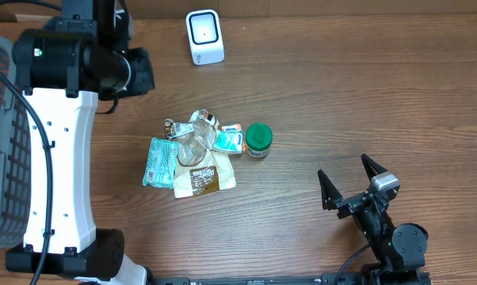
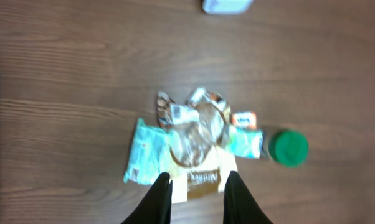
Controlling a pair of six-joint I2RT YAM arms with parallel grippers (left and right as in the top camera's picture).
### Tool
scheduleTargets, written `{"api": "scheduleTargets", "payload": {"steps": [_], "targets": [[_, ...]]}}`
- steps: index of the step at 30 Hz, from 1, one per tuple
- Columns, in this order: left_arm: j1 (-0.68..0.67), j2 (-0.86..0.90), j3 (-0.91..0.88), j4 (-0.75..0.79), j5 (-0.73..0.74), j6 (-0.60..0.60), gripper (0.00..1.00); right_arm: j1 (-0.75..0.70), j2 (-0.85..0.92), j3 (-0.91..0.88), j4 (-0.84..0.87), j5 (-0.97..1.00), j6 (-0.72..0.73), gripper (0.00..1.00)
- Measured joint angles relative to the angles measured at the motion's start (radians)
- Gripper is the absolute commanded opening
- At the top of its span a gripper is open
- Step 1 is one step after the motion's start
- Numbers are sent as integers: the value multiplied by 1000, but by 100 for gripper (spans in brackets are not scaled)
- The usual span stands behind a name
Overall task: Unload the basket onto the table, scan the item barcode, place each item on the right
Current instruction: 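Raise the left gripper above the items and bring the right arm forward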
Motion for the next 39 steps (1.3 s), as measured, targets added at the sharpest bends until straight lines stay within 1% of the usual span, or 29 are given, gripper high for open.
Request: {"api": "scheduleTargets", "payload": {"steps": [7, 9, 10, 12, 15, 17, 19, 22, 24, 26, 28, 30, 34, 38, 39], "targets": [[-54, 0, -21, -39, 40, 34, 16, 0, 0, 0, 0, 0, 1, 100], [-74, 0, -23, -38, 47, 34, 19, 0, 0, 0, 1, 0, 1, 100], [-85, 0, -24, -33, 51, 34, 23, 0, 0, 0, 0, 0, 0, 100], [-111, 0, -36, -11, 59, 34, 27, 0, 0, 0, 0, 0, 0, 100], [-146, 0, -82, 37, 71, 28, 31, 0, 0, 0, 1, -5, 0, 100], [-161, 0, -119, 65, 75, 20, 30, 0, 0, 0, 0, -9, 1, 100], [-172, -2, -169, 101, 81, 10, 25, 0, 0, 0, 0, -16, 13, 100], [-176, -2, -237, 128, 75, 0, 25, 0, 5, 0, 1, -22, 55, 100], [-175, -2, -255, 130, 51, -2, 26, 0, 20, 0, 0, -34, 92, 100], [-165, -2, -257, 153, 33, -3, 30, 0, 45, 1, -16, -62, 125, 100], [-146, -6, -258, 180, 24, -2, 48, 0, 78, 13, -60, -84, 143, 100], [-105, -18, -258, 198, 19, -5, 53, 0, 132, 55, -125, -101, 160, 100], [-6, -57, -258, 198, 26, 22, 59, 0, 281, 221, -209, -112, 170, 100], [79, -82, -258, 193, 32, 34, 61, 0, 470, 434, -319, -127, 161, 100], [96, -84, -258, 193, 39, 43, 61, 0, 528, 496, -374, -134, 152, 100]]}}
